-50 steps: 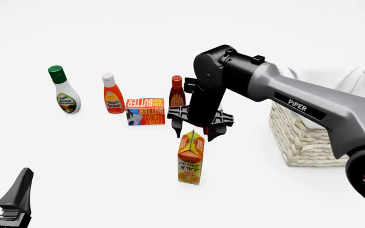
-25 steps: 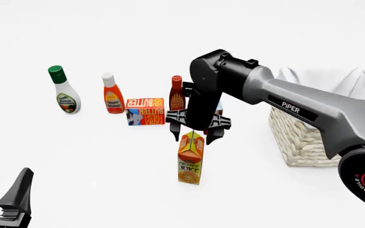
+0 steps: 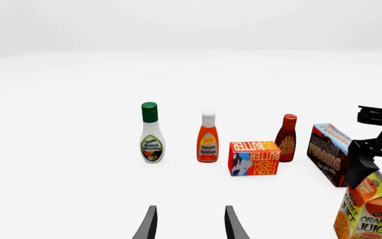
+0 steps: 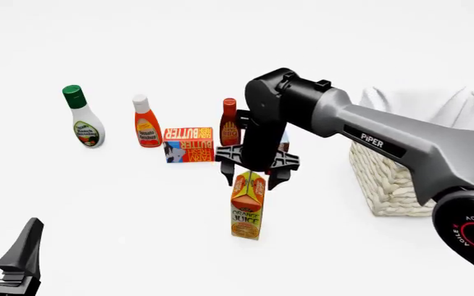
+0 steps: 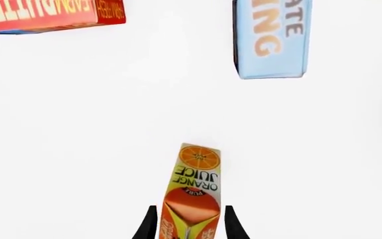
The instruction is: Pick the orange juice and place it in the basket.
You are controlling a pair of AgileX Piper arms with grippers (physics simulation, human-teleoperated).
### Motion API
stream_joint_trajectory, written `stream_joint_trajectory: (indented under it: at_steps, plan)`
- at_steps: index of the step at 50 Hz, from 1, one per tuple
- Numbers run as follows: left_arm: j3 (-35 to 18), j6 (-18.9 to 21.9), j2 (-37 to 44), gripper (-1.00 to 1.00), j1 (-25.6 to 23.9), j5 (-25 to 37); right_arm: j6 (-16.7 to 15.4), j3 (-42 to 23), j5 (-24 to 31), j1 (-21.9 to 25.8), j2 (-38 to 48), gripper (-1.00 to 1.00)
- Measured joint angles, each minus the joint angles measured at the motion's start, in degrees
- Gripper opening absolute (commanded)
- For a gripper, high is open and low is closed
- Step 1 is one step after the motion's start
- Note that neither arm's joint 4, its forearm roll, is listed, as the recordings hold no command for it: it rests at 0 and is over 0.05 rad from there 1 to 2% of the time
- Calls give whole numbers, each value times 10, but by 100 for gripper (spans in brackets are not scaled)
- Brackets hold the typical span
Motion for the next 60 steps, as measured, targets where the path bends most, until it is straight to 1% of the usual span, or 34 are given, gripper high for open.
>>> stream_joint_trajectory:
  at_steps: [45,46,60]
  plan:
    - [0,0,0,100,0,0,3,-5,0,0,18,100]
    - [0,0,0,100,0,0,2,-5,0,-1,18,-100]
    - [0,0,0,100,0,0,-10,-5,-2,-5,18,-100]
